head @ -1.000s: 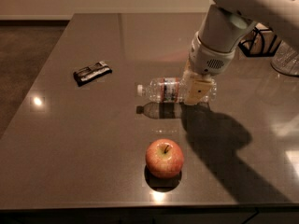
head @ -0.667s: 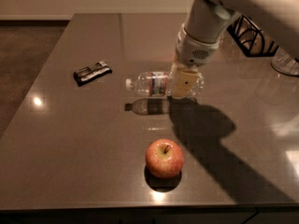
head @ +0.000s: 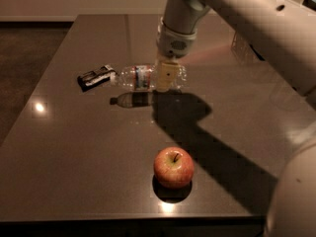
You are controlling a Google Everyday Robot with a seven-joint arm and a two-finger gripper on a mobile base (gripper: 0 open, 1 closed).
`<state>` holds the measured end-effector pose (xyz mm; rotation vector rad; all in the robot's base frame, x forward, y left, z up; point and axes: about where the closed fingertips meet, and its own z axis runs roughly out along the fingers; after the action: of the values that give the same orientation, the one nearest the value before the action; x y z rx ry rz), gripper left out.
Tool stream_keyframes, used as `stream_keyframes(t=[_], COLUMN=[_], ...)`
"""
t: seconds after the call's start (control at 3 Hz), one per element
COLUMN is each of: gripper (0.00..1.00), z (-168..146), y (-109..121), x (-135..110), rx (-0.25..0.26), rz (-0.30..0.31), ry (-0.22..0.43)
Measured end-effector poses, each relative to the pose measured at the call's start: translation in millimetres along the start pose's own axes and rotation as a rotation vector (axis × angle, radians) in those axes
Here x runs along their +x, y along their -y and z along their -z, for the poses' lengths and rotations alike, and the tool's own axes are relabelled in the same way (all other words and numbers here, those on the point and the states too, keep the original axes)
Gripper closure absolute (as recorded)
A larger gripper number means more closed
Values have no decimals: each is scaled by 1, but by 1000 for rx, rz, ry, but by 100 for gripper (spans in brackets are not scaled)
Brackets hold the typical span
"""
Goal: Move water bottle near rxbar chocolate
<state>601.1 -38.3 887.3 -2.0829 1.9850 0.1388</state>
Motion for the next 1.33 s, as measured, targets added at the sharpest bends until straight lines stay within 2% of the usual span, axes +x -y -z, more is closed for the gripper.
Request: stream_keyframes(t=[0.33, 0.67, 1.33], gripper=[100, 83, 36], z=[-14, -28, -50], y=[26, 43, 61], x=[-25, -46, -64], rx=[-12, -20, -38], rz=[11, 19, -1], ry=[6, -1, 12])
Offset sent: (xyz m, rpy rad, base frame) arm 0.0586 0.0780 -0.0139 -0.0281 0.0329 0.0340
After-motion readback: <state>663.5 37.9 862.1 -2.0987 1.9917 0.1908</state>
